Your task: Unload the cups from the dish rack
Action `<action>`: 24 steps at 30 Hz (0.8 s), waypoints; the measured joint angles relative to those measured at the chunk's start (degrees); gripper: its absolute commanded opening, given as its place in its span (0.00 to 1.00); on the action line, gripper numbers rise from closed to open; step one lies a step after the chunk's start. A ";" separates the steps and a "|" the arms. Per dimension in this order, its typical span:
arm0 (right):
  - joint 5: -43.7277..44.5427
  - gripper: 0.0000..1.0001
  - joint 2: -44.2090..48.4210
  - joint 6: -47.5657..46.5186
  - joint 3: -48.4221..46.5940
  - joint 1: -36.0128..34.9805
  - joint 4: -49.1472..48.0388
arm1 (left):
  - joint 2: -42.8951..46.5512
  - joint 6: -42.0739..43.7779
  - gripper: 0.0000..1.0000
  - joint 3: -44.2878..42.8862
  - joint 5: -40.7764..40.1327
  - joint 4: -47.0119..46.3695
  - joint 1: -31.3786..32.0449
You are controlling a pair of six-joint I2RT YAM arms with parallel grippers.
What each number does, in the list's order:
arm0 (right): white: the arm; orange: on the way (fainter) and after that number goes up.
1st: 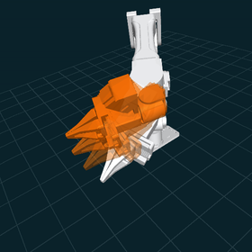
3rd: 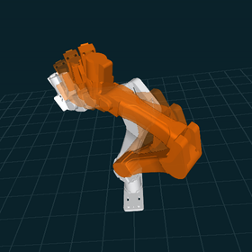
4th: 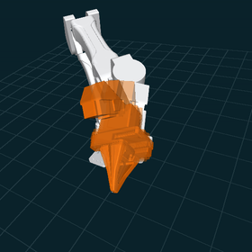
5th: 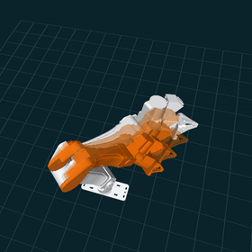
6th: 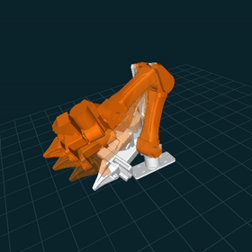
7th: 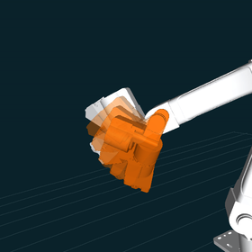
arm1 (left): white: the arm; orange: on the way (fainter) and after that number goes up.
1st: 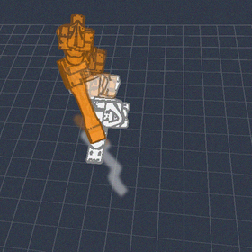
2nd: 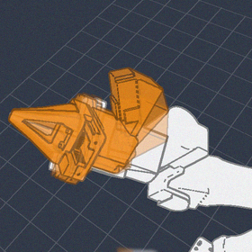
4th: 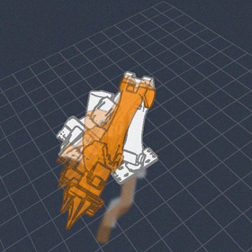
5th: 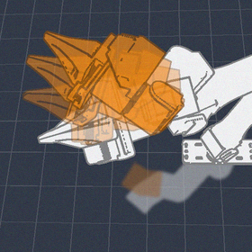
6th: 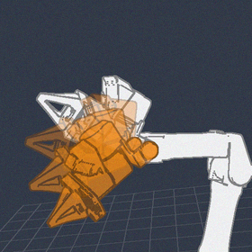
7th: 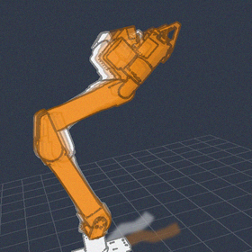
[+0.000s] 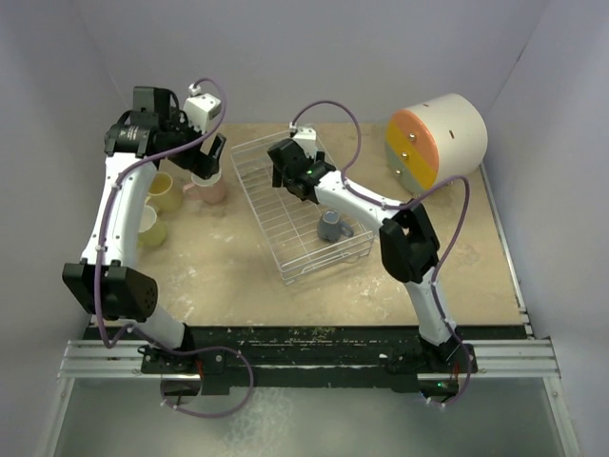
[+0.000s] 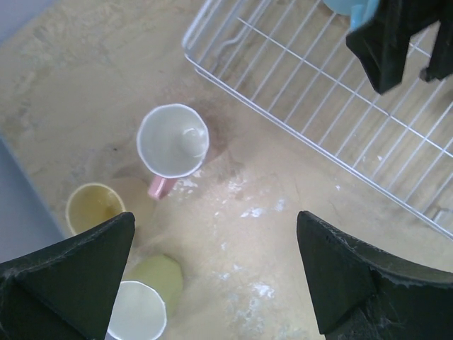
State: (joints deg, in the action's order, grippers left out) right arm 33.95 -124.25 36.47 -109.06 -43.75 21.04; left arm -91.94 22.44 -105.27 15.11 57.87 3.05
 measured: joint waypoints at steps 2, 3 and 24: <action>0.46 0.81 -1.05 0.02 -0.15 0.57 0.74 | 1.01 -0.59 0.99 2.43 0.85 0.35 -0.04; 0.72 0.80 -1.33 0.04 -0.22 0.81 1.18 | 1.60 -0.76 0.99 3.52 1.22 0.55 -0.02; 1.97 0.26 -7.52 2.36 -6.78 2.82 3.63 | 7.34 -1.07 0.99 8.44 4.92 1.79 -0.04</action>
State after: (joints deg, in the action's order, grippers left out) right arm 35.92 -131.76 38.83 -115.83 -40.93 24.67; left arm -84.60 21.37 -96.84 20.03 59.66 3.01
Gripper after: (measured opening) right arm 0.406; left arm 0.992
